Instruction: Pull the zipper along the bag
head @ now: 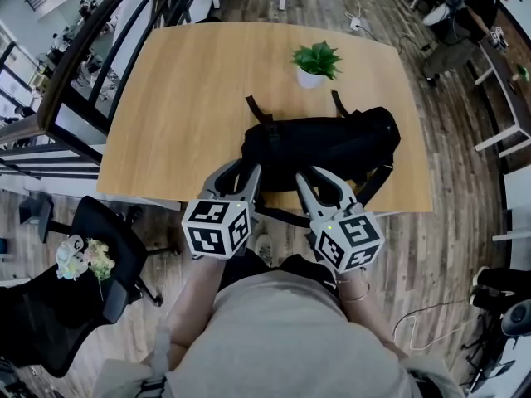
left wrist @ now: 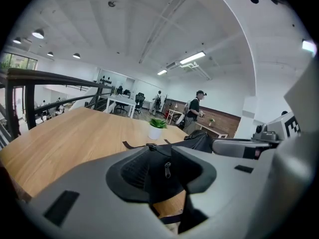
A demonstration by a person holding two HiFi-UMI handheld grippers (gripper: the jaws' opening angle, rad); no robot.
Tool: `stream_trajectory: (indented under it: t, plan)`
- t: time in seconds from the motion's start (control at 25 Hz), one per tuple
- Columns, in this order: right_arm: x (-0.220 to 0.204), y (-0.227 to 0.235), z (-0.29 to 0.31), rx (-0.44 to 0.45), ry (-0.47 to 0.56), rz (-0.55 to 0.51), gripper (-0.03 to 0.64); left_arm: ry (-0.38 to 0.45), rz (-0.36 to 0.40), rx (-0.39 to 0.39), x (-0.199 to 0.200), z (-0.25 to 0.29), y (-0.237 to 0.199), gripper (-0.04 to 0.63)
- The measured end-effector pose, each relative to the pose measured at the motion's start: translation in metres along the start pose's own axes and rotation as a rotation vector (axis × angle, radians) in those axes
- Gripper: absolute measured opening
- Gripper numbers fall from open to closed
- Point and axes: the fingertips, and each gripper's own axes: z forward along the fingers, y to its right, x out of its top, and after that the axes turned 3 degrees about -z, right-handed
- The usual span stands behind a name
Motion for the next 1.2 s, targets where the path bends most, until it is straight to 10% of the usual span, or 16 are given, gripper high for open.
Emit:
stream_trajectory:
  t: [1.2]
  plan:
    - [-0.001,0.005,0.030,0.141,-0.086,-0.039,0.092,-0.123,-0.093,0.076,-0.029,0.010,-0.027,0.213]
